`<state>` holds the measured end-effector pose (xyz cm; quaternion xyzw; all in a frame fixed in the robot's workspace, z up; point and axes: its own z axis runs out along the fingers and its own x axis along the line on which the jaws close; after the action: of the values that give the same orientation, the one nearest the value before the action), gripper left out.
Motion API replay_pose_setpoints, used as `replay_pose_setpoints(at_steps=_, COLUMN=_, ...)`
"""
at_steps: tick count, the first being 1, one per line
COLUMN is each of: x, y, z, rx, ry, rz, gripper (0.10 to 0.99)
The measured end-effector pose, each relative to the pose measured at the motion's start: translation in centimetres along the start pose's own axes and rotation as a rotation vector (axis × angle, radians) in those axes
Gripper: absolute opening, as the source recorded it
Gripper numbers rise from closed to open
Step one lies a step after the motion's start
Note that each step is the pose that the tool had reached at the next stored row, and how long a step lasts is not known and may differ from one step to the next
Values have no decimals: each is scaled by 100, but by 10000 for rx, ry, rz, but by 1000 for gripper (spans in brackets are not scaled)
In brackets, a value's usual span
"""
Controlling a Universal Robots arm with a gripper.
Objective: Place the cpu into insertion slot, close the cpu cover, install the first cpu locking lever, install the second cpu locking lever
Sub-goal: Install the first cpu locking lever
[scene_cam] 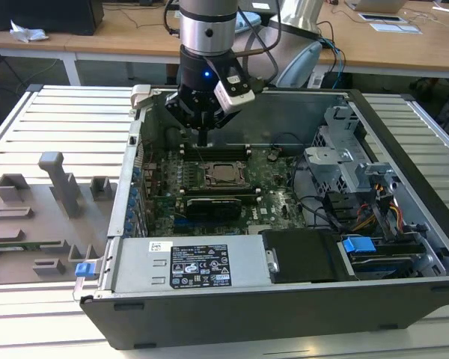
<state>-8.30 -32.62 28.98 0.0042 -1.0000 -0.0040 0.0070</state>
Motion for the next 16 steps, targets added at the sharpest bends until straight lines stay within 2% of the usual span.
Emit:
replay_pose_setpoints(at_steps=7, x=37, y=22, z=4, rx=1, ry=0, rz=0, gripper=106)
replay_pose_setpoints(at_steps=10, x=36, y=108, z=6, rx=0, ry=0, rz=0, gripper=106)
replay_pose_setpoints(at_steps=16, x=72, y=217, z=17, rx=0, ry=0, rz=-1, gripper=106)
